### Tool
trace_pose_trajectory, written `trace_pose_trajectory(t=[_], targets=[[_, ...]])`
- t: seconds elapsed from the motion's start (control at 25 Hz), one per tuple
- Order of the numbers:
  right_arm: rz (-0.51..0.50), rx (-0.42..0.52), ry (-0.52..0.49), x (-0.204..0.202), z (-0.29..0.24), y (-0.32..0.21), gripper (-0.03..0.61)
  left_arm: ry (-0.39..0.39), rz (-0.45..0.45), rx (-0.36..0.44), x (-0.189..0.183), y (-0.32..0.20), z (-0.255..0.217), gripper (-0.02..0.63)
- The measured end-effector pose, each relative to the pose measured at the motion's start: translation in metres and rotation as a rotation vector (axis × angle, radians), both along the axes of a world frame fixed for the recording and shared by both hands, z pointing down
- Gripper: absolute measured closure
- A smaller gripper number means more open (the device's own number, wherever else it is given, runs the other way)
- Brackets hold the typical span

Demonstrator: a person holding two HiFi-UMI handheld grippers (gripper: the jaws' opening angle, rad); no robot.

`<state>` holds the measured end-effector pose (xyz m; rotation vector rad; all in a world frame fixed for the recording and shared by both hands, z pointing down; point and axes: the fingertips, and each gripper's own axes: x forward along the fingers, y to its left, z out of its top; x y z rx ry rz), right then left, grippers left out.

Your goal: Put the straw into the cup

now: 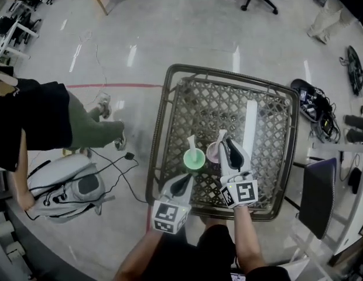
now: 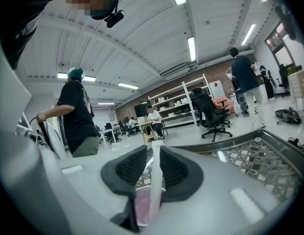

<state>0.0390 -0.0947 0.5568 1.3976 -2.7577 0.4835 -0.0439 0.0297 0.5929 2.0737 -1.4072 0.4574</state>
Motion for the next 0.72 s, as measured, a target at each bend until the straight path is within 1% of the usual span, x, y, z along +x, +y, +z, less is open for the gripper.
trace_pose_trajectory(t=[0.16, 0.36, 0.48, 0.72], targets=[[0.002, -0.005, 0.032, 0.004, -0.011, 0.006, 0.488, 0.003, 0.004, 0.022, 0.001, -0.004, -0.015, 0.607], [-0.003, -0.009, 0.032, 0.013, -0.036, 0.020, 0.488, 0.004, 0.017, 0.056, 0.005, -0.009, -0.042, 0.607], [-0.018, -0.013, 0.054, 0.015, -0.054, 0.029, 0.488, 0.008, 0.029, 0.076, 0.007, -0.012, -0.062, 0.607], [0.014, -0.023, 0.087, 0.028, -0.091, 0.047, 0.491, 0.010, 0.055, 0.117, 0.015, -0.013, -0.106, 0.607]])
